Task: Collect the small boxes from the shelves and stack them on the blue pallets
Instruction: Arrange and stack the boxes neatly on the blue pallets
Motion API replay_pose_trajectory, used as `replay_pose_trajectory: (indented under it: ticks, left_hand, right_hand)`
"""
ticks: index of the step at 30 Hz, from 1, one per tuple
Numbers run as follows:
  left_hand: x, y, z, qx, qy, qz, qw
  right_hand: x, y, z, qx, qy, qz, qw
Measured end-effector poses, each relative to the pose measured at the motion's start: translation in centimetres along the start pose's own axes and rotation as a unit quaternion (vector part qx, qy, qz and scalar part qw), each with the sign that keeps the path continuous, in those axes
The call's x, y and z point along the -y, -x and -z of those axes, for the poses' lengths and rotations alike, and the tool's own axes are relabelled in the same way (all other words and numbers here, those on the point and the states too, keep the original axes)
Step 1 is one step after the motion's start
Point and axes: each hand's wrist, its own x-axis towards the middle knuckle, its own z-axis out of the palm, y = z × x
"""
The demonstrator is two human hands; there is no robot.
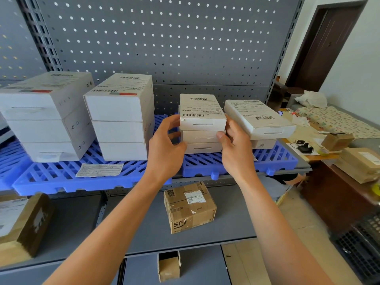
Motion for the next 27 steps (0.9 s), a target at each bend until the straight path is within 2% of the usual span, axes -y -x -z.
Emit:
replay_pose_trajectory:
  ticks: [27]
  left_hand:
    - [0.01, 0.36, -0.17, -0.002, 0.005, -0.007, 1.000]
  right_hand:
    - [0.75, 0.42, 0.12, 0.015, -0.010, 0.005, 1.000]
